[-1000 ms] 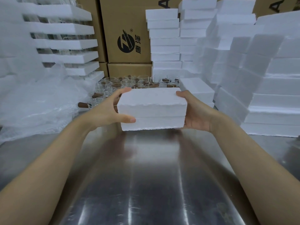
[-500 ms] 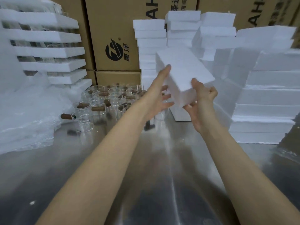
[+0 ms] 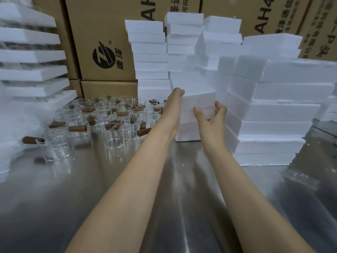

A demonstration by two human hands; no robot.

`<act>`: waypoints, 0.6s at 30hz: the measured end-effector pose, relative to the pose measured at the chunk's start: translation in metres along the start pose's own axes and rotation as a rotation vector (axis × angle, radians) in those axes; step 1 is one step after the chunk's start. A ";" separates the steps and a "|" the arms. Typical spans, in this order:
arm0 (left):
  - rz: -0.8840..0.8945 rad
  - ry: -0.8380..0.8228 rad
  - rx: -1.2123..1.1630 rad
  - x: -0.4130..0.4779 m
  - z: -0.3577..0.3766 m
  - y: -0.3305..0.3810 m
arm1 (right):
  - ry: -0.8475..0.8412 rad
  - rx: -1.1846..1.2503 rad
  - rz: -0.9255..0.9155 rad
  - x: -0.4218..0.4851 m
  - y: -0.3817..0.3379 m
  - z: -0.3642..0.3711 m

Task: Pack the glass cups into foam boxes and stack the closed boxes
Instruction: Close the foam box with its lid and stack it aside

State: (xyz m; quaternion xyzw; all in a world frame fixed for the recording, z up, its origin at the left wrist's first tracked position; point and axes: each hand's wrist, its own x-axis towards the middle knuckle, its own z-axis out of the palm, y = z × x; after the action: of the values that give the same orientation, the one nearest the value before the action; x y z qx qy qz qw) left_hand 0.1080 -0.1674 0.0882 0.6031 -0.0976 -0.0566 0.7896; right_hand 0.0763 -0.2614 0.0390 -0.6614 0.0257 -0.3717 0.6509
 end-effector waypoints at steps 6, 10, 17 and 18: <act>0.124 0.074 0.351 0.003 0.002 -0.012 | 0.009 -0.049 -0.102 -0.008 0.023 -0.002; 0.254 0.062 0.598 0.004 -0.001 -0.032 | 0.005 -0.154 -0.140 -0.003 0.035 -0.001; 0.475 0.080 0.547 0.006 -0.007 -0.048 | 0.022 -0.109 -0.125 0.004 0.047 0.001; 0.472 0.087 0.529 0.006 -0.007 -0.047 | 0.029 -0.108 -0.128 0.006 0.048 0.002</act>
State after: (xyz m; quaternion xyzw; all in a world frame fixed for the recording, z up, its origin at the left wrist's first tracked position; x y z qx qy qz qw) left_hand 0.1169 -0.1745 0.0415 0.7493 -0.2119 0.1802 0.6009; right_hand 0.1028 -0.2698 -0.0002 -0.6905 0.0127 -0.4204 0.5885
